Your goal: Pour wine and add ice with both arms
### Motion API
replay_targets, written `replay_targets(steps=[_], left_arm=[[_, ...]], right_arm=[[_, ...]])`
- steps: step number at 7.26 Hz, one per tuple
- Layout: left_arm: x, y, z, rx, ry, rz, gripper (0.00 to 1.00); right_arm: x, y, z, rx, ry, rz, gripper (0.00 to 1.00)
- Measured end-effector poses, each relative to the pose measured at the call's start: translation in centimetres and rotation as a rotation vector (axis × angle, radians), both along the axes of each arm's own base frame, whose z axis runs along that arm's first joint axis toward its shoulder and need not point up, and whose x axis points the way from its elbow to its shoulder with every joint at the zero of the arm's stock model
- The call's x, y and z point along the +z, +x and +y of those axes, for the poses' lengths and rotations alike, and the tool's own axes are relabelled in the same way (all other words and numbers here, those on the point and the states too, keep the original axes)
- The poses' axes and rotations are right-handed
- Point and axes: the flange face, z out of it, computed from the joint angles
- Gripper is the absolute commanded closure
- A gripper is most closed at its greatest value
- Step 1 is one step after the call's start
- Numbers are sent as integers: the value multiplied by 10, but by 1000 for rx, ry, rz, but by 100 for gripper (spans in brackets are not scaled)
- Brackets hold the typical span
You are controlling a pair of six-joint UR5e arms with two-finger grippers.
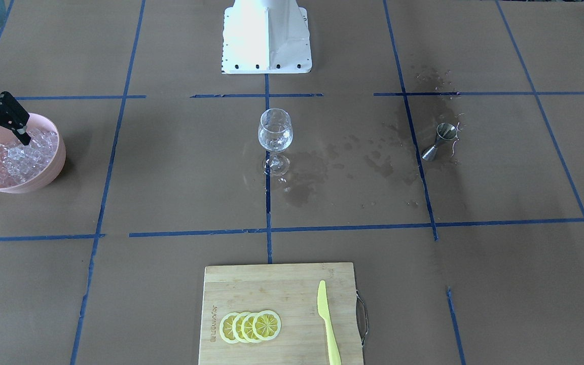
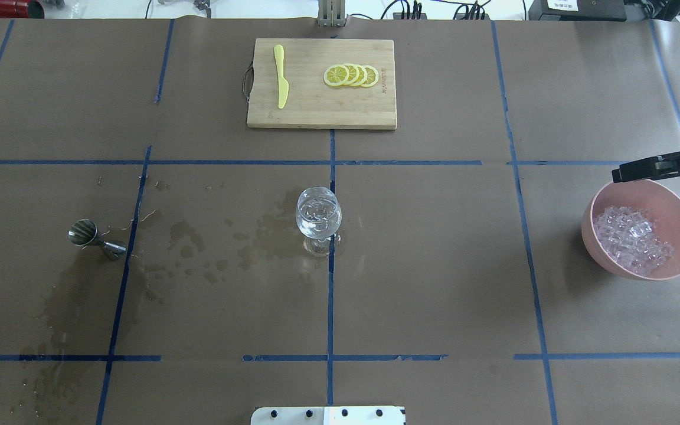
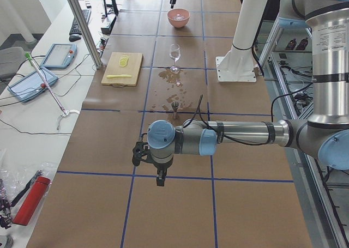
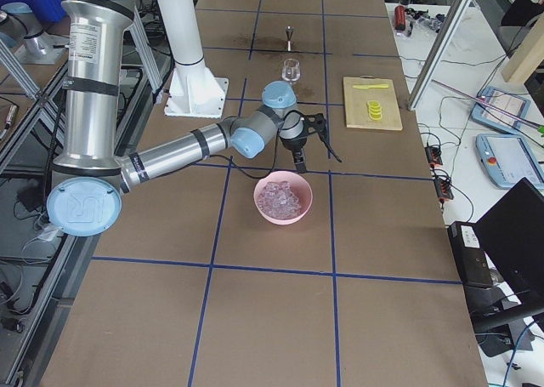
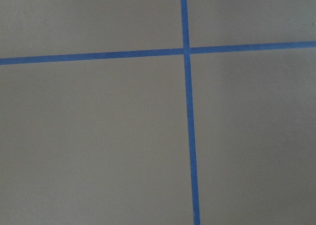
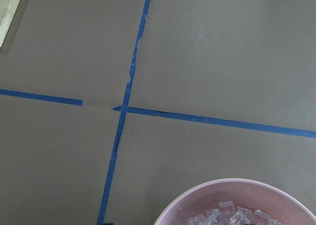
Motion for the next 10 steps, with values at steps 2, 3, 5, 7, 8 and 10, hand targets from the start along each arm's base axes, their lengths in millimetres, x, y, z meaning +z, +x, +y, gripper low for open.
replay_targets(steps=[2, 3, 5, 7, 8, 10], left_arm=[[0, 0, -2, 0, 25, 1, 0], [0, 0, -2, 0, 30, 1, 0], [-1, 0, -2, 0, 34, 1, 0], [-2, 0, -2, 0, 36, 1, 0], [-2, 0, -2, 1, 36, 0, 0], [-2, 0, -2, 1, 36, 0, 0]], right_arm=[[25, -2, 13, -30, 37, 53, 14], [39, 0, 22, -71, 58, 87, 17], [67, -8, 31, -124, 63, 116, 19], [95, -23, 34, -153, 72, 117, 23], [103, -30, 35, -165, 70, 119, 24], [108, -38, 38, -181, 68, 125, 27]])
